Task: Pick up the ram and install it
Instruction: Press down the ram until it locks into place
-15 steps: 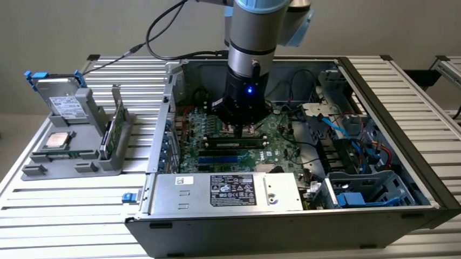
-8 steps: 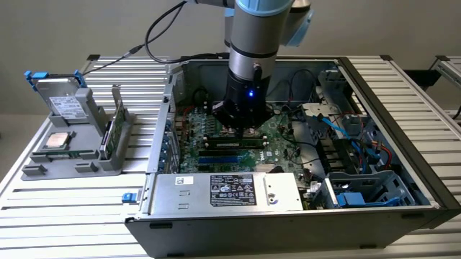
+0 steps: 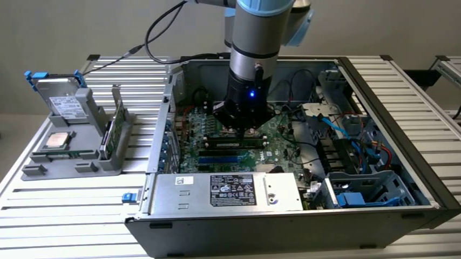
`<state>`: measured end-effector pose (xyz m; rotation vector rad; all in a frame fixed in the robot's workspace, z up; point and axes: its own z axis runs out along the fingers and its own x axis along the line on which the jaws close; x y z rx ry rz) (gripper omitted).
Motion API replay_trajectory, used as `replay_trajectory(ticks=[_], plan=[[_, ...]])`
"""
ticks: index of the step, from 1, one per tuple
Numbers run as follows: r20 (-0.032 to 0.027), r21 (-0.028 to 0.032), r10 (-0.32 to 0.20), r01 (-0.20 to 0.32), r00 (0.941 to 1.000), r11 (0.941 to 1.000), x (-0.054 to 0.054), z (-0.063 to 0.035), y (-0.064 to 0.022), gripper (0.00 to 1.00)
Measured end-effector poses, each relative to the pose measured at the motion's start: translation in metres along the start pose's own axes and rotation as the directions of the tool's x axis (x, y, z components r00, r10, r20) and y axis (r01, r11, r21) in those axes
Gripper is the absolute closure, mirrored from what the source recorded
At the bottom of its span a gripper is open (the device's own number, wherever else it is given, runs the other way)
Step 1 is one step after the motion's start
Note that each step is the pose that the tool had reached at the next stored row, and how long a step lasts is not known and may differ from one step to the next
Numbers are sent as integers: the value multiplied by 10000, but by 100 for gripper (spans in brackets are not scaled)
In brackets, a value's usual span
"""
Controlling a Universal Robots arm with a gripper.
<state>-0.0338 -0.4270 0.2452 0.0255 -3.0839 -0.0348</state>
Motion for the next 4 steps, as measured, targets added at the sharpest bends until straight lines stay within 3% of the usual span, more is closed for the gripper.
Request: replay_trajectory(ticks=[4], plan=[[0, 0, 0, 0, 10000, 10000, 0, -7, 0, 90]])
